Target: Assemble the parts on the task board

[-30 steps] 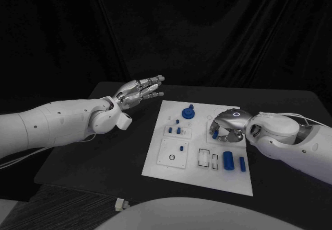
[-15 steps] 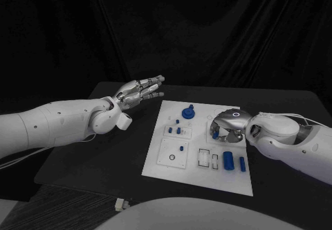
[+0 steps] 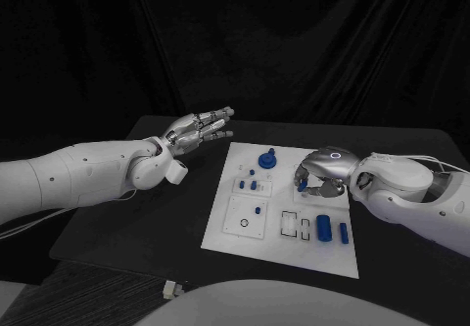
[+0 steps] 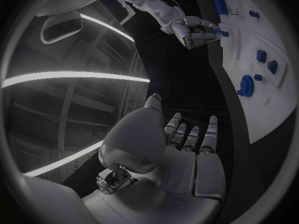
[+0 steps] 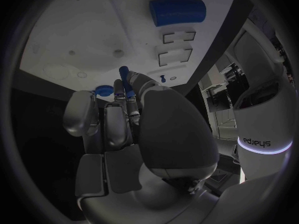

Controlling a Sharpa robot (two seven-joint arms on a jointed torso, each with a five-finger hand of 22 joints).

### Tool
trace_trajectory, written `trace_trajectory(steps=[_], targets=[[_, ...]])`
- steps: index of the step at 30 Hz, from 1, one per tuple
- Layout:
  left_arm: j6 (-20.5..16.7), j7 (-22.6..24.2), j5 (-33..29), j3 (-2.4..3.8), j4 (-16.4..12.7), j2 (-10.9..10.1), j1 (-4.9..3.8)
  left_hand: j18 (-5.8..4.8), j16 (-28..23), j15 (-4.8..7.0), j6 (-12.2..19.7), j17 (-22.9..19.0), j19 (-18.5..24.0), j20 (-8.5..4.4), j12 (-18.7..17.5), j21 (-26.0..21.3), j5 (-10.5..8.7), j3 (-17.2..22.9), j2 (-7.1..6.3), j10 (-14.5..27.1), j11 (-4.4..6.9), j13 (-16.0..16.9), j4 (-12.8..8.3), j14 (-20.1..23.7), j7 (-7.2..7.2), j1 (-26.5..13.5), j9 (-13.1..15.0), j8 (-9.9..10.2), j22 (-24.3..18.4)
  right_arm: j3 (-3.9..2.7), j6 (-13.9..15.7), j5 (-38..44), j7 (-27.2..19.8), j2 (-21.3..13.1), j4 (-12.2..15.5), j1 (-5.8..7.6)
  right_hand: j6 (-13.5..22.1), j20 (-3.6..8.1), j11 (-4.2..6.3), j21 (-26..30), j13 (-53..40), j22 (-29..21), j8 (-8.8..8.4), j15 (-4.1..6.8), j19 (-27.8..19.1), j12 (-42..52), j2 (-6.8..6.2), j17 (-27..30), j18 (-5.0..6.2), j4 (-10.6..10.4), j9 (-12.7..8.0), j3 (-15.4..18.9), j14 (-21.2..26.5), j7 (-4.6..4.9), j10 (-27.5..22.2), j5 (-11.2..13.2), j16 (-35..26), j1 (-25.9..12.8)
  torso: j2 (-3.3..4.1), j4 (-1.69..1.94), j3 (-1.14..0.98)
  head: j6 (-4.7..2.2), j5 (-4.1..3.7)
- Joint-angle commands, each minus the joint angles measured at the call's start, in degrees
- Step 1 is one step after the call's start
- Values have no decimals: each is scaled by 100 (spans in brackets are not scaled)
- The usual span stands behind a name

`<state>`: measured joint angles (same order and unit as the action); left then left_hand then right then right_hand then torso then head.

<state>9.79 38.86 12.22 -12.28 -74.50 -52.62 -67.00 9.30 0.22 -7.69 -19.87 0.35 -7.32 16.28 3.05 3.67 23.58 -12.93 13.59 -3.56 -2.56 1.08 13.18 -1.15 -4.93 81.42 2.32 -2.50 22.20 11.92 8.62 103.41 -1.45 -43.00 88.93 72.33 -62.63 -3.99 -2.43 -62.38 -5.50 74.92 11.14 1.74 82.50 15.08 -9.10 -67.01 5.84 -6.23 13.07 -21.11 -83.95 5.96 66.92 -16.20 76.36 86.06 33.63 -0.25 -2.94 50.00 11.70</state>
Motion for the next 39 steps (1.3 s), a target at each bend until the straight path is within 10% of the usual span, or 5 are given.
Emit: trace_trajectory(steps=[1,14,39], targets=[[77,372,-43,6,-4,9,10,105,14,1,-32,2,-42,-11,25,28,21,10,-11,3,-40,3,-36,15,2,63,6,-21,5,-5,138,30,78,-14,161,86,-36,17,-4,-18,-10,833,26,37,-2,19,23,-6,-73,28,7,-6,-155,12,31,1,15,37,0,-1,1,0,11],[106,357,-42,6,27,48,15,104,13,3,-28,0,-39,-10,24,27,27,14,-2,5,-43,2,-37,19,-1,66,5,-20,-11,-5,-118,30,65,432,551,170,-4,6,-31,-17,-9,832,0,13,-7,-10,21,0,-75,68,29,-36,-151,44,29,6,10,45,2,-5,0,0,47],[-19,468,-42,6,35,67,21,109,-4,33,-33,-17,191,-168,31,-84,-56,-64,0,7,-40,2,89,67,2,-43,4,-20,-355,-6,-3,30,-135,1581,-9,-508,107,-34,-88,-3,-2,826,-102,-36,-25,-97,10,-8,-72,183,65,-129,-146,105,-6,-85,16,62,5,18,1,0,103]])
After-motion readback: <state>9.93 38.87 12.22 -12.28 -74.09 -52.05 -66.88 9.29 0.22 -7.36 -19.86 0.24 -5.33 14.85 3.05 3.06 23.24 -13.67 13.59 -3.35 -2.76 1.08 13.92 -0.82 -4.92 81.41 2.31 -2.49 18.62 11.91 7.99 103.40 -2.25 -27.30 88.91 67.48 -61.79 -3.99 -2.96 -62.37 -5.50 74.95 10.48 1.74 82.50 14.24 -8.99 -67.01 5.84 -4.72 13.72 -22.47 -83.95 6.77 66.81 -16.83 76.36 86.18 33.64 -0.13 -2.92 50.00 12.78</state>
